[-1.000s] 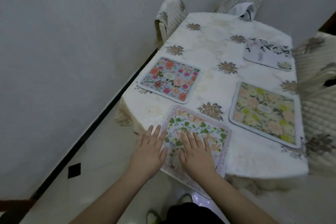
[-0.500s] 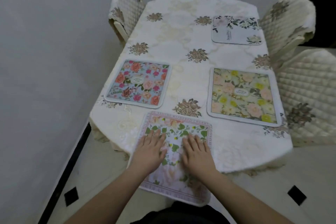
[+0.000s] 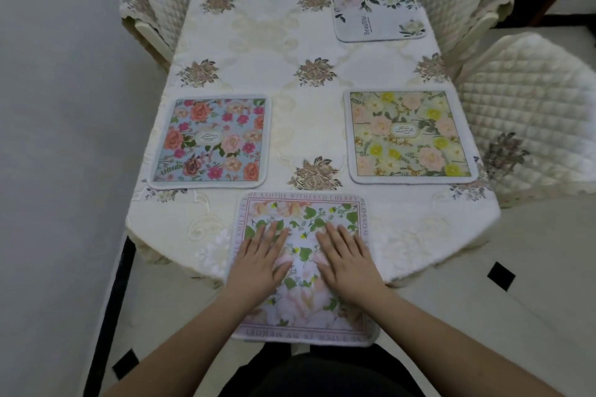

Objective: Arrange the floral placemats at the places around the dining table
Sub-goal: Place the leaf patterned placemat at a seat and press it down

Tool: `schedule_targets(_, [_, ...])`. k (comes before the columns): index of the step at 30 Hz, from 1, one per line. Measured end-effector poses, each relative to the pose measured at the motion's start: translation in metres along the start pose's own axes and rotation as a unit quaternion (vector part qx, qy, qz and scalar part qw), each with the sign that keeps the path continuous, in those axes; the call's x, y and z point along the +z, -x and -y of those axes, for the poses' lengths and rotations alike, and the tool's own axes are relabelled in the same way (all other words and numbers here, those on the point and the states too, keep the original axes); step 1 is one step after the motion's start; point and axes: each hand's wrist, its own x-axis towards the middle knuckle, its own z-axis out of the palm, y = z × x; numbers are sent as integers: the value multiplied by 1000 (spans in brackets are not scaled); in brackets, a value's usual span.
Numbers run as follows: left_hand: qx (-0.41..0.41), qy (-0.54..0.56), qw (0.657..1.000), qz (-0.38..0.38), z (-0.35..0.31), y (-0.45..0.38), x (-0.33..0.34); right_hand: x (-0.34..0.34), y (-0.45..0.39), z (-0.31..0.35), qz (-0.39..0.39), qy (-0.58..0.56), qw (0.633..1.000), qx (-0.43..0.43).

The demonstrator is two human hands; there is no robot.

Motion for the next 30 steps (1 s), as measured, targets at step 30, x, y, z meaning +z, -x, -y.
schedule_targets(30, [-28, 78, 996, 11, 63, 32, 1, 12, 44, 23, -55, -148, 935, 319])
